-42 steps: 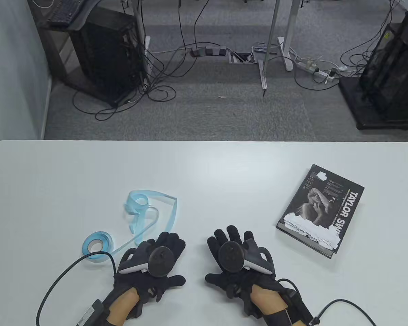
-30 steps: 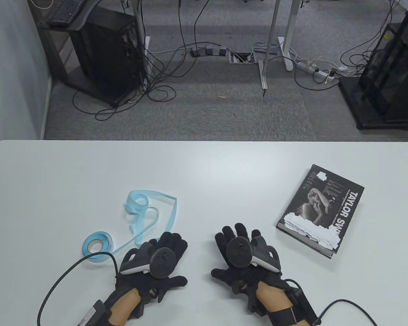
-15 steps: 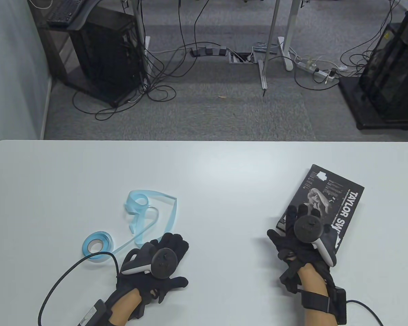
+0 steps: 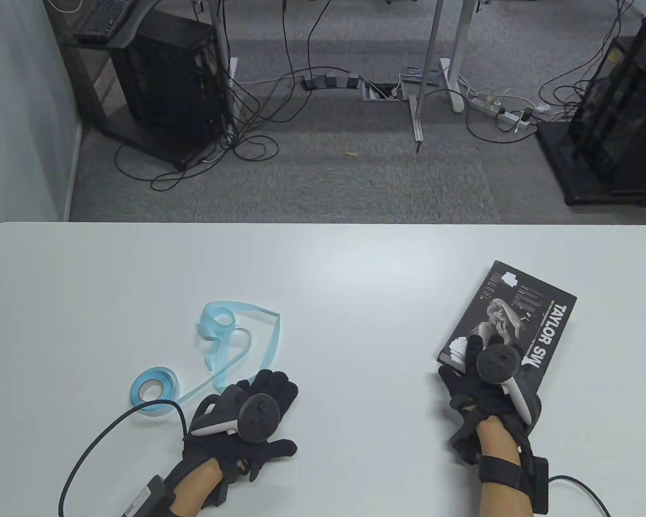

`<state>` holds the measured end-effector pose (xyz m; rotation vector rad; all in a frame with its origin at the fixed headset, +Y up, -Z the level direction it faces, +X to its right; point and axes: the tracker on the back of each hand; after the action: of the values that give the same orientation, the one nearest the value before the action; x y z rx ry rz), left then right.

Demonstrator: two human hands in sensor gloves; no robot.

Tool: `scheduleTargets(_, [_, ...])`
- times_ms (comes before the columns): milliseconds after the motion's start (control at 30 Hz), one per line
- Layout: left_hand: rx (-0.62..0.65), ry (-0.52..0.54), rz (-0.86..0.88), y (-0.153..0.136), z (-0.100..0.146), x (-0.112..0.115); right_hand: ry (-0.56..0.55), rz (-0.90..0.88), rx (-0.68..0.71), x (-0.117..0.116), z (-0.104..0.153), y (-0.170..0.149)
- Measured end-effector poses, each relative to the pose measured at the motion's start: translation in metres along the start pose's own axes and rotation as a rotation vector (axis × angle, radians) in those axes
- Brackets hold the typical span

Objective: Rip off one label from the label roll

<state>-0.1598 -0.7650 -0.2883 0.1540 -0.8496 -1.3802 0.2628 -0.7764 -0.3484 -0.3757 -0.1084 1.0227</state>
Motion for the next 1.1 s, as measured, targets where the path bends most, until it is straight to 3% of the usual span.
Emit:
scheduleTargets(267, [0.000, 0.004, -0.002, -0.001, 0.001, 0.000, 0.019, 0.022, 0.027, -0.002, 0.002, 0.006])
scheduleTargets(500, [-0.001, 0.006, -0.002, -0.002, 0.002, -0.001, 0.089, 0.107, 0.117, -0.014, 0.011, 0.031])
scheduleTargets(1100, [-0.009, 0.016, -0.001, -0.005, 0.007, -0.002, 0.310, 0.306, 0.440, -0.064, 0.077, 0.109])
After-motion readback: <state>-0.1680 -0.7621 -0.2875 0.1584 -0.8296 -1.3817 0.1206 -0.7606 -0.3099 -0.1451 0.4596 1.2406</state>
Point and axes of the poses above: the tracker on the back of each hand, its own y axis roughly to the thumb side, its own z axis roughly from the fingertips to the wrist, x = y × z, and after that the axes turned 1 degree about -z, right-handed
